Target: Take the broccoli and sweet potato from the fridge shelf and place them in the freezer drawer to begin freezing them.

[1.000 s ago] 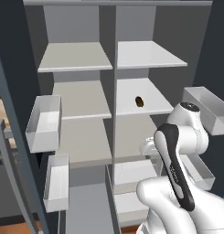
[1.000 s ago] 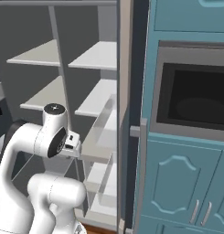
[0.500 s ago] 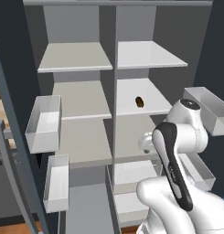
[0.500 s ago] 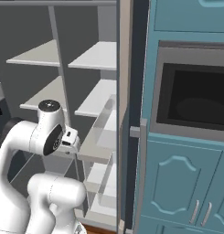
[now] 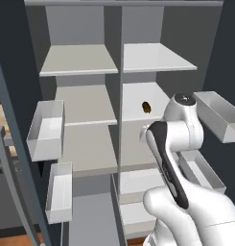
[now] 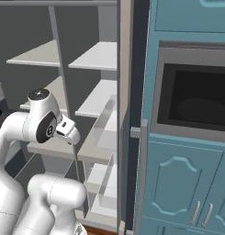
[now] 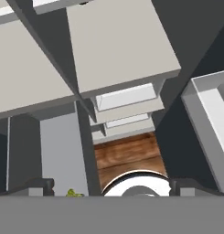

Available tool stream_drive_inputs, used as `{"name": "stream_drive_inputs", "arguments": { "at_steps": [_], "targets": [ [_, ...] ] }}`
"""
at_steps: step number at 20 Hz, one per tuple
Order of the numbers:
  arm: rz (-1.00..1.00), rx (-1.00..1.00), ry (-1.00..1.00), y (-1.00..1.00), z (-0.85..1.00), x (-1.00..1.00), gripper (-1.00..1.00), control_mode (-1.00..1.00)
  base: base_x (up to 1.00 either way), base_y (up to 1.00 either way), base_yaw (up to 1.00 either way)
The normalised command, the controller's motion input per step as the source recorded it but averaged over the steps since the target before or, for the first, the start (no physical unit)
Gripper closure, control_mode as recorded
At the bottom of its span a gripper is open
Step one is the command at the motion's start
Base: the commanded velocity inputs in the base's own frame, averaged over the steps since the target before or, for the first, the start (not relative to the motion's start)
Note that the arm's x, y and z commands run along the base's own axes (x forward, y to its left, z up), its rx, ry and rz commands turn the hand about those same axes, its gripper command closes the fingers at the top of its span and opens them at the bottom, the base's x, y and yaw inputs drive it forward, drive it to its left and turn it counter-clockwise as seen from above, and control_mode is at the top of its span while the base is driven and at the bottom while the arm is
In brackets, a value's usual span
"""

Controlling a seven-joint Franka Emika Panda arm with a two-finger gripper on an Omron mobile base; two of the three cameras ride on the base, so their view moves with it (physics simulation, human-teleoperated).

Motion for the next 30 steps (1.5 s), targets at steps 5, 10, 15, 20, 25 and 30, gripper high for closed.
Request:
{"name": "stream_drive_inputs", "arguments": {
  "at_steps": [5,10,15,20,25,30],
  "targets": [
    [-0.02,-0.08,-0.07,-0.19,0.43,0.11,-1.0,-1.0,0.0,0.0,0.0],
    [0.0,-0.09,-0.04,-0.35,0.23,0.2,-1.0,-1.0,0.0,0.0,0.0],
    [0.0,-0.06,-0.03,-0.31,0.1,0.55,-1.0,-1.0,0.0,0.0,0.0],
    [0.0,-0.03,-0.01,-0.2,0.0,0.62,-1.0,-1.0,0.0,0.0,0.0],
    [0.0,-0.01,-0.02,-0.17,0.0,0.58,-1.0,-1.0,0.0,0.0,0.0],
    [0.0,0.0,0.0,-0.16,-0.01,0.49,-1.0,-1.0,0.0,0.0,0.0]
  ]
}}
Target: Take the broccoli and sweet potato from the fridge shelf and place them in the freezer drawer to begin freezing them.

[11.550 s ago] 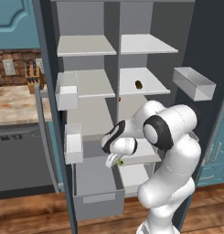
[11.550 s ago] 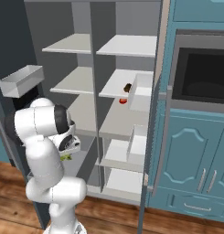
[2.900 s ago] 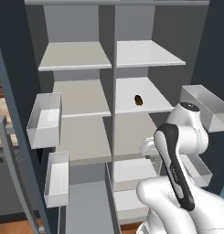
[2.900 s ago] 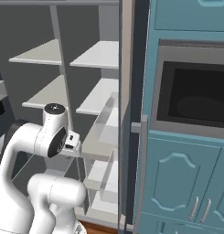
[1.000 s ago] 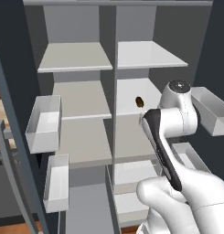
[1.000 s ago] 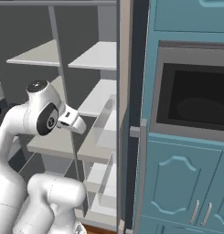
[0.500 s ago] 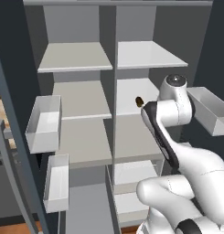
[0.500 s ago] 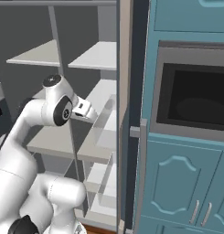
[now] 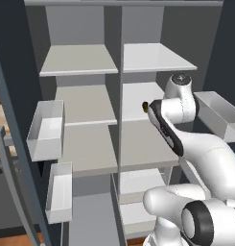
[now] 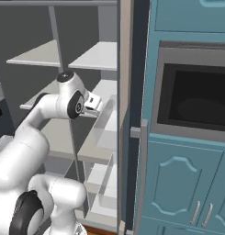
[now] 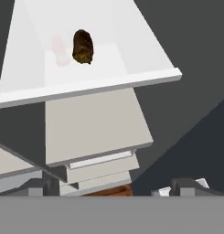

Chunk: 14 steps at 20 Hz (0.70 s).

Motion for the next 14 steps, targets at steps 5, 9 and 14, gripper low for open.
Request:
{"name": "stream_drive_inputs", "arguments": {
  "at_steps": [5,9,14],
  "targets": [
    [0.0,0.0,0.0,-0.05,-0.17,0.62,-1.0,-1.0,0.0,0.0,0.0],
    [0.0,0.0,0.0,0.0,-0.38,0.62,-1.0,-1.0,0.0,0.0,0.0],
    [0.0,0.0,0.0,0.0,-0.3,0.49,-1.0,-1.0,0.0,0.0,0.0]
  ]
}}
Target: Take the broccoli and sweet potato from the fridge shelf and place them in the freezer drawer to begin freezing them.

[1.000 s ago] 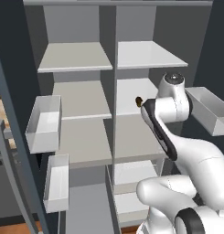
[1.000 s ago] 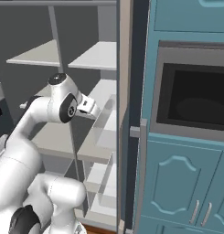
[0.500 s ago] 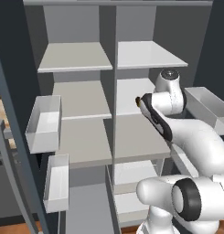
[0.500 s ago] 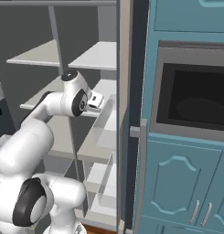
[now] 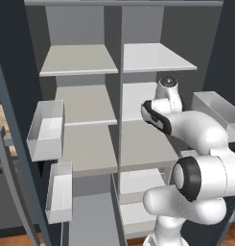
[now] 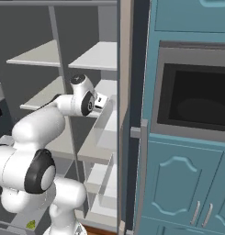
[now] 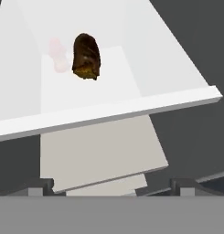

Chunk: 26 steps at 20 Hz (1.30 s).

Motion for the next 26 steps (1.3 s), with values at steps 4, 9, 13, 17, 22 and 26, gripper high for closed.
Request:
{"name": "stream_drive_inputs", "arguments": {
  "at_steps": [4,9,13,17,22,26],
  "targets": [
    [0.0,0.0,0.0,0.0,-0.14,0.46,-1.0,-1.0,0.0,0.0,0.0],
    [0.0,0.0,0.0,-0.01,-0.18,0.35,-1.0,-1.0,0.0,0.0,0.0],
    [0.0,0.0,0.0,-0.02,-0.23,0.26,-1.0,-1.0,0.0,0.0,0.0],
    [0.0,0.0,0.0,-0.01,-0.21,0.21,-1.0,-1.0,0.0,0.0,0.0],
    [0.0,0.0,0.0,-0.01,-0.02,0.25,-1.0,-1.0,0.0,0.0,0.0],
    [0.0,0.0,0.0,0.0,0.0,0.3,-1.0,-1.0,0.0,0.0,0.0]
  ]
}}
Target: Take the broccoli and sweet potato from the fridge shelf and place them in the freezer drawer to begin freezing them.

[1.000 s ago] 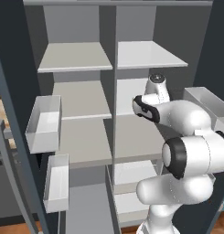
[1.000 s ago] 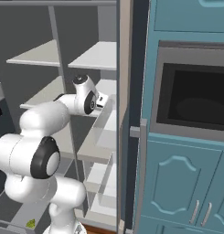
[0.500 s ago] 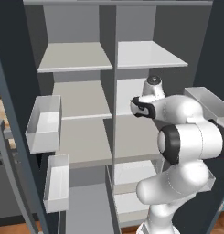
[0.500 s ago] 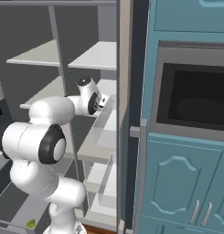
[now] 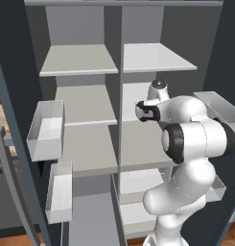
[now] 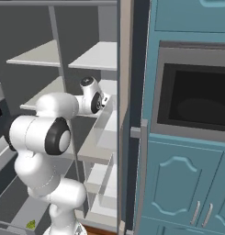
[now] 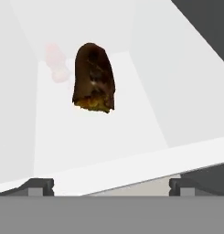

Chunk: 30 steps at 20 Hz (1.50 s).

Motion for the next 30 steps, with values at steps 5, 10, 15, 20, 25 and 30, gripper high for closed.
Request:
{"name": "stream_drive_inputs", "arguments": {
  "at_steps": [5,10,15,20,25,30],
  "targets": [
    [0.0,0.0,0.0,0.0,0.0,0.29,-1.0,-1.0,0.0,0.0,0.0],
    [0.0,0.0,0.0,0.0,-0.02,0.24,-1.0,-1.0,0.0,0.0,0.0],
    [0.0,0.0,0.0,0.0,-0.11,0.25,-1.0,-1.0,0.0,0.0,0.0],
    [0.0,0.0,0.0,-0.01,-0.13,0.3,-1.0,-1.0,0.0,0.0,0.0],
    [0.0,0.0,0.0,-0.02,-0.11,0.34,-1.0,-1.0,0.0,0.0,0.0],
    [0.0,0.0,0.0,-0.03,-0.12,0.31,-1.0,-1.0,0.0,0.0,0.0]
  ]
}}
